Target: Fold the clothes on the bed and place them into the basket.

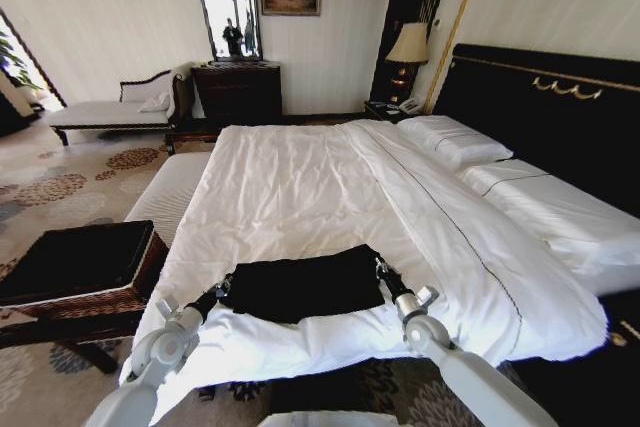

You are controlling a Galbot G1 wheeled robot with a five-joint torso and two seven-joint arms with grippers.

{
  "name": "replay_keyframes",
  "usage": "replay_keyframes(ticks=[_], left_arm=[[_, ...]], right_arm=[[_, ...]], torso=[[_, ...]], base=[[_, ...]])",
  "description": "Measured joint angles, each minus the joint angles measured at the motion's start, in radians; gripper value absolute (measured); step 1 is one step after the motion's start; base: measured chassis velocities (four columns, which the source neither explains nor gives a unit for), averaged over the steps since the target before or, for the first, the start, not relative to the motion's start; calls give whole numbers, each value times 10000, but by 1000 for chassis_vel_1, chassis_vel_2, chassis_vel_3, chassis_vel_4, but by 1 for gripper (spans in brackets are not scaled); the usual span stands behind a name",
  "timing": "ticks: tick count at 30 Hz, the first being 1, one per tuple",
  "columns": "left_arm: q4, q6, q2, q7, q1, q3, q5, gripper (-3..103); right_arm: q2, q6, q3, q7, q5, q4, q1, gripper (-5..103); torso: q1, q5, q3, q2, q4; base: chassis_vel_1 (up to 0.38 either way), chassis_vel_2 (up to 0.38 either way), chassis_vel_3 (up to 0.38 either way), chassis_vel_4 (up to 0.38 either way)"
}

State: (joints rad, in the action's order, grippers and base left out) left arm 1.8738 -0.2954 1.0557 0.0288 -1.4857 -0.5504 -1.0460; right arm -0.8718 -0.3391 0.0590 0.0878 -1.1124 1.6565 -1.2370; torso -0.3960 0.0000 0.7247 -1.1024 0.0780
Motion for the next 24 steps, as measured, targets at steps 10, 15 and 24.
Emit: replay_keyframes(ticks=[10, 15, 24], left_arm=[[338, 49, 123, -49, -372, 141, 537, 1], [588, 53, 147, -72, -622, -37, 506, 1], [660, 96, 109, -53, -860, -130, 662, 1]], right_arm=[[-57, -190, 103, 34, 296, -139, -347, 1], [39, -245, 208, 97, 300, 132, -633, 1], [261, -247, 253, 314, 496, 648, -1068, 1]], torso=[[-2, 0, 1, 2, -2], [-2, 1, 1, 1, -1], [-1, -1, 1, 1, 0]], base=[[0, 0, 0, 0], [0, 0, 0, 0], [0, 0, 0, 0]])
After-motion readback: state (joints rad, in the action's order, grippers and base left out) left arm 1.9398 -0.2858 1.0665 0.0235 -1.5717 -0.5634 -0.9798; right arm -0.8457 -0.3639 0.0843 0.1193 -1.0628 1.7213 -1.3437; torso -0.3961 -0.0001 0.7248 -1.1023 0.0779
